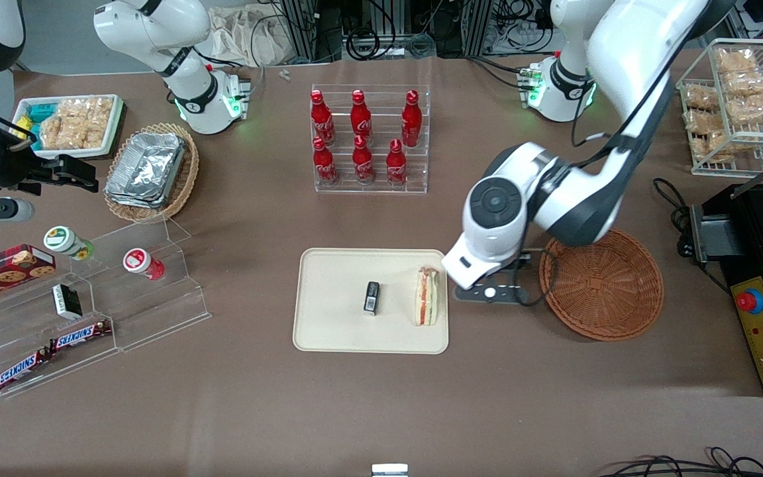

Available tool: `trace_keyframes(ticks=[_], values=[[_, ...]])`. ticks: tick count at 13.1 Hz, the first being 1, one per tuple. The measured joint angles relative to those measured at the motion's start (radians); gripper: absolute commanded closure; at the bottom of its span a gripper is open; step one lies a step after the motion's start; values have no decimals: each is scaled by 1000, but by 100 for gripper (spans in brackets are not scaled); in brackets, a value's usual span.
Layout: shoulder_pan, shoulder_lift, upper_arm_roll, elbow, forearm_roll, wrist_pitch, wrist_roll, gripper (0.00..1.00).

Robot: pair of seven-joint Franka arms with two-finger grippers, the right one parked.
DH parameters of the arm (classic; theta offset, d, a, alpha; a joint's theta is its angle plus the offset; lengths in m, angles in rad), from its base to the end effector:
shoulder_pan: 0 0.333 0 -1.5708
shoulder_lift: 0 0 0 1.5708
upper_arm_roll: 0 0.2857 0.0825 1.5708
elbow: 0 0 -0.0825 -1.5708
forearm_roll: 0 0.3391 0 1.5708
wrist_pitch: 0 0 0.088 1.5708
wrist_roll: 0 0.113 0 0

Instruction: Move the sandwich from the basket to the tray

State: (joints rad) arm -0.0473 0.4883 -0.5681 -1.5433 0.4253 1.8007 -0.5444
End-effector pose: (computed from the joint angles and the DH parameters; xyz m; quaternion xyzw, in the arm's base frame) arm 0.5417 -0.2813 0.3766 -0.9912 0.0824 0.0209 0.1013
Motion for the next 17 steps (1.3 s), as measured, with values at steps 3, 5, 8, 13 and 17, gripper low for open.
trace_keyframes(ticks=[3,5,8,13,17], values=[[98,-129,1,-33,-35,-121,174,1],[165,-188,3,-39,-43,-202,259,1],[270,-230,5,-40,-98,-274,299,1],[399,-261,7,-32,-148,-279,517,1],[445,-287,8,-1,-197,-279,556,1]])
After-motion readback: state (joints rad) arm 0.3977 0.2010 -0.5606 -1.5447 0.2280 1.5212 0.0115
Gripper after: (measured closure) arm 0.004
